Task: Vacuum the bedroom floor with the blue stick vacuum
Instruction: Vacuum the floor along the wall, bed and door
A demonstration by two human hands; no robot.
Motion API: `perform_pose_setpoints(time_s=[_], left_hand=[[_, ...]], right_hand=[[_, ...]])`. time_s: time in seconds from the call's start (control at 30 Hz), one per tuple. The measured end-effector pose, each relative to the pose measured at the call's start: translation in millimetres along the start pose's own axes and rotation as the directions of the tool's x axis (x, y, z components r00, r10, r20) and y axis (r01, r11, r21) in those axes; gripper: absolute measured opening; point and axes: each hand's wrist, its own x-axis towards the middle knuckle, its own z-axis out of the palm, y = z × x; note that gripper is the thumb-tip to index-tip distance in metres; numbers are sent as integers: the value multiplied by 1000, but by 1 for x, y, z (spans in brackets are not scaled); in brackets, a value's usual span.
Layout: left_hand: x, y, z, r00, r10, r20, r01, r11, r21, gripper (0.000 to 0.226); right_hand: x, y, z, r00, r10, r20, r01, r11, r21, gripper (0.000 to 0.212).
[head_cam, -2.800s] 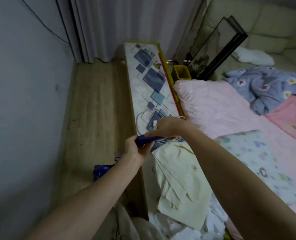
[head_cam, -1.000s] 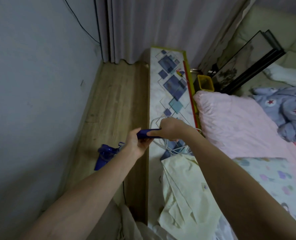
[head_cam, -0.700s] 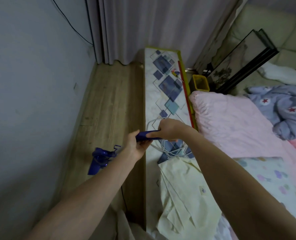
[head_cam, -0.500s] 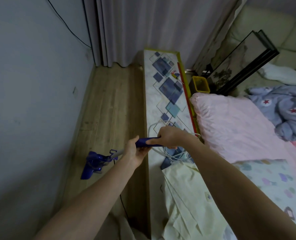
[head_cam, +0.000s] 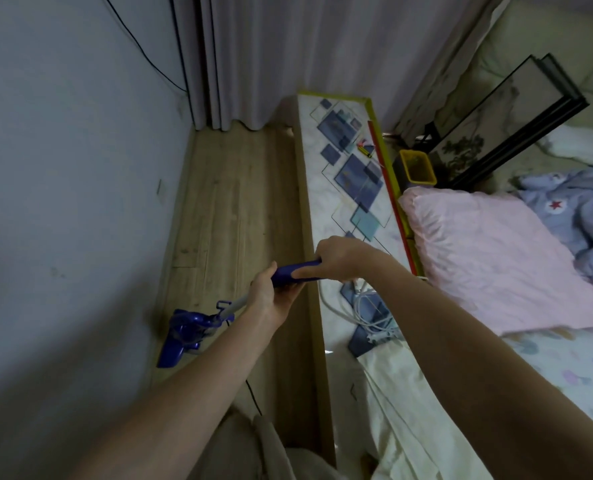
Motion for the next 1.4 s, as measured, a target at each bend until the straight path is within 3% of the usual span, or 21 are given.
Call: perform_pose_setpoints(time_s=[0.23,0.5,0.73,0.93,1.07,1.23,1.4], left_hand=[[1,26,-5,997,74,-34,-77,992,-98,23],[4,43,-3,974,208,-90,-226,923,-312,17],[9,48,11,957,269,-113,-289,927,-239,11],[11,21,22,972,209,-109,-224,964,-145,12],[13,-8,31,982,158,-98,-171,975,-143,26],[8,-38,63,993,97,-67,-107,981,-163,15],[7,-59,87,999,35,-21,-38,983,-179,19]], right_hand=[[15,-31,-17,996,-88,-21,86,994,-70,63],[43,-60,-41,962,-265,-63,229,913,-339,65],[52,-53,-48,965,-251,-74,216,924,-317,63],[40,-19,-35,981,-192,-30,178,950,-258,67],[22,11,-24,981,-191,-35,176,950,-259,67],[4,53,-34,983,-176,-49,151,935,-320,69],[-13,80,-40,988,-139,-59,111,932,-344,69]])
